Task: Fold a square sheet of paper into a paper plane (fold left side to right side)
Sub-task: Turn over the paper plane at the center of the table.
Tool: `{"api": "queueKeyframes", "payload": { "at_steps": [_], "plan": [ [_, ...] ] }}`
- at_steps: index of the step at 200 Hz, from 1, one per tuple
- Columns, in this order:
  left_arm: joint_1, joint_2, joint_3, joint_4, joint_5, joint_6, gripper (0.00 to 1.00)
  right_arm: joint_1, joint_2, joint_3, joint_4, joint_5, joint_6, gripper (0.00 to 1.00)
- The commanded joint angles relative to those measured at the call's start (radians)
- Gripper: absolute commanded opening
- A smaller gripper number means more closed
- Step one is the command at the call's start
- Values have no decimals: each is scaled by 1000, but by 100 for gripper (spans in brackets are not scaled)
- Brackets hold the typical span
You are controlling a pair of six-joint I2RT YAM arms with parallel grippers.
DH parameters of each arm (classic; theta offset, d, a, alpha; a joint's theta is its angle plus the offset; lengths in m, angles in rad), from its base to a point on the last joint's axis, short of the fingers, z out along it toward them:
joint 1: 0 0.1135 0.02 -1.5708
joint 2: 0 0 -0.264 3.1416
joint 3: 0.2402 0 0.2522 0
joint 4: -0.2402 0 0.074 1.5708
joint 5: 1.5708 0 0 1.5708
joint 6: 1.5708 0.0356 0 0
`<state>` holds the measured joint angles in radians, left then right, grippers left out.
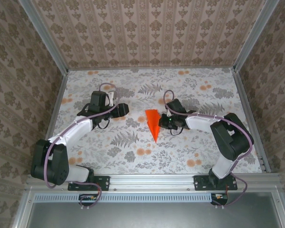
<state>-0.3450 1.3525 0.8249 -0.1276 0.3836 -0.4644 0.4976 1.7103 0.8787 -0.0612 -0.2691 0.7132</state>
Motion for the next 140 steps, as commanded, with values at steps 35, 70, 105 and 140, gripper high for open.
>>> {"api": "queueKeyframes", "payload": {
  "at_steps": [35,70,105,140],
  "plan": [
    [20,-33,-10,-11,0,11,71,-34,-44,-17,-140,126,-93,8],
    [26,-36,-6,-15,5,14,72,-39,-84,-6,-174,135,-106,18],
    [41,-62,-9,-8,6,14,77,-32,-174,34,-300,238,-131,28],
    [65,-91,-28,28,9,-1,89,35,-225,82,-379,266,-137,39]
  ]
}}
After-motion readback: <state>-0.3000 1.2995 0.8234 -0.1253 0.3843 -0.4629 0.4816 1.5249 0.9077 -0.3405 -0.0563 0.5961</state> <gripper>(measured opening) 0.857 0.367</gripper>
